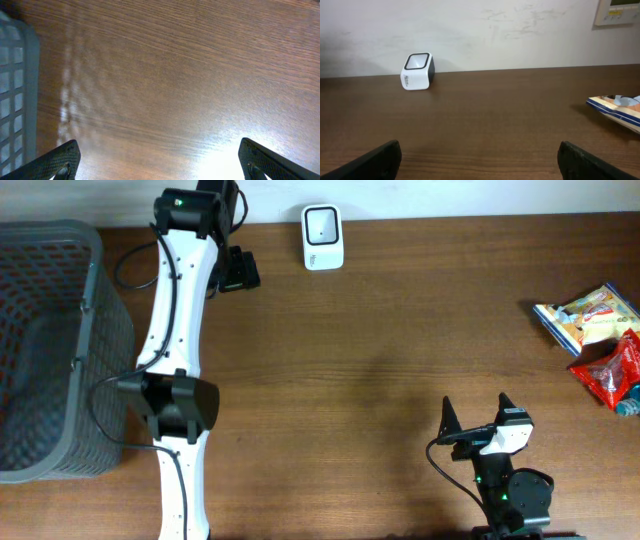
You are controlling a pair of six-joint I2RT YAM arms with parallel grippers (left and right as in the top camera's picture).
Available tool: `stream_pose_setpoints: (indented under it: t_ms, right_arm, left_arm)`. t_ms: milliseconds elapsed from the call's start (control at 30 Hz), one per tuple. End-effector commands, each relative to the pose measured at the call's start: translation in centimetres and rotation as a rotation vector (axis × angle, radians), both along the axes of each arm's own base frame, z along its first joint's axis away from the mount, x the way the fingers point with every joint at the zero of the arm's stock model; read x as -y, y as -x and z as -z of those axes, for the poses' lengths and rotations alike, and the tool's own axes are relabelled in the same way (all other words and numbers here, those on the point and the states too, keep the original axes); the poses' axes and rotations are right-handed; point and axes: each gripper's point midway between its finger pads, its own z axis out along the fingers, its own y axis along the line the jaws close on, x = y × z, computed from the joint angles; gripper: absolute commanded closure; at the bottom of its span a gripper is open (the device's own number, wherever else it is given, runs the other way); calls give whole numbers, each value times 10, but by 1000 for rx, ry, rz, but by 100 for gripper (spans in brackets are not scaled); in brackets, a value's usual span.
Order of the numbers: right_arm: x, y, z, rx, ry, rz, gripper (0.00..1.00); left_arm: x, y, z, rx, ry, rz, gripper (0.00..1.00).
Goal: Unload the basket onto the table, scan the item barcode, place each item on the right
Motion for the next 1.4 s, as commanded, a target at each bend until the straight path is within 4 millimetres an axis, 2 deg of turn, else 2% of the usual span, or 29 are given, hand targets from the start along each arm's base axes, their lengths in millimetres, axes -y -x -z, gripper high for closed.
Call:
stream_pose_setpoints:
  t_ms: [0,100,200,300,400,433,500,633,700,767,833,933,1000,1100,1267,1367]
  right_arm:
    - [1,0,3,-3,0,4,2]
    - [1,0,3,-3,0,4,2]
    - [1,0,3,-3,0,4,2]
    - [1,0,3,-3,0,4,2]
    - [1,0,3,-3,0,4,2]
    - [1,0,3,-3,0,4,2]
    - [1,0,3,-3,0,4,2]
    - [1,0,3,-3,0,4,2]
    - [1,0,3,-3,0,4,2]
    - [1,0,3,-3,0,4,2]
    - [1,0,3,-3,0,4,2]
    - [1,0,3,-3,0,4,2]
    - [1,0,3,-3,0,4,2]
    - [1,0,3,-3,0,4,2]
    - [1,0,3,-3,0,4,2]
    - [1,0,3,-3,0,4,2]
  left_arm:
    - [4,19,-44,83,3,13,1]
    - [10,31,-50,159,-33,64,1]
    - [17,54,-39,214,-25,111,1]
    - [10,91,-25,235,-21,118,1]
    - [-1,120,-9,284,-36,134,1]
    - [-5,135,1,333,-32,150,1]
    - [-8,148,9,422,-16,144,1]
    - [-22,195,-2,632,22,126,1]
    - [-26,209,-22,732,41,119,1]
    - [-29,219,-20,764,46,116,1]
    - [-32,225,-9,787,49,110,1]
    - [-33,220,5,937,71,90,1]
    - [-30,216,15,1063,57,149,1]
    - [-27,218,24,1148,22,223,1]
    - [-34,217,22,1285,-25,221,1]
    - [-42,217,21,1287,-48,192,1]
